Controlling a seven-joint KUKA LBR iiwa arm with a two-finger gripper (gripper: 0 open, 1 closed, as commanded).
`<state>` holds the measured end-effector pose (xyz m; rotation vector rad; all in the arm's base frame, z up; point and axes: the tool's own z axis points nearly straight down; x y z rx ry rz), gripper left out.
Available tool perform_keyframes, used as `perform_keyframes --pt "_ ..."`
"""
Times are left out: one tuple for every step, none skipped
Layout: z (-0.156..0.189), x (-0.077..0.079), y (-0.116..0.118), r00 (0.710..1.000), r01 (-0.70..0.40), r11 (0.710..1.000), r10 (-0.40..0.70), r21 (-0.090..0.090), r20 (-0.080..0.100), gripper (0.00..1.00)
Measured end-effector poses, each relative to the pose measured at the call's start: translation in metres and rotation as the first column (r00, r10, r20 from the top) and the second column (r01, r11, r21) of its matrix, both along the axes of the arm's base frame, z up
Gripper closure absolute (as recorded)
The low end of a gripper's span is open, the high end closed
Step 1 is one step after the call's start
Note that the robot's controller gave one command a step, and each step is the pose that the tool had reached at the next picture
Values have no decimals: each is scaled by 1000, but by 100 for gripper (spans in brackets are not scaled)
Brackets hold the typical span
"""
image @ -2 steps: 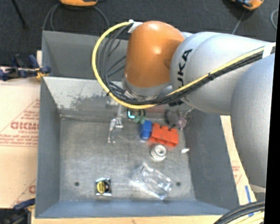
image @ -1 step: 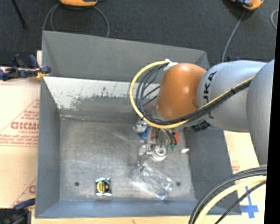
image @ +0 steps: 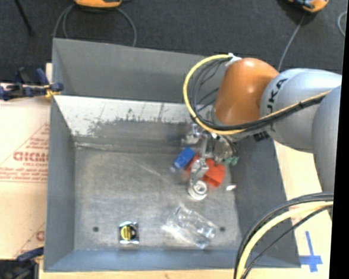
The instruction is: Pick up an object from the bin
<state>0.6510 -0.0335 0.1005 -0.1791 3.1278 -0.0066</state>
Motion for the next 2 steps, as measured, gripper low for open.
perform_keyframes --pt "1 -2 6 1000 -3 1000 3 6 -3 100" --pt "13 -13 6 1000 21 1000 -21 6 -6 100"
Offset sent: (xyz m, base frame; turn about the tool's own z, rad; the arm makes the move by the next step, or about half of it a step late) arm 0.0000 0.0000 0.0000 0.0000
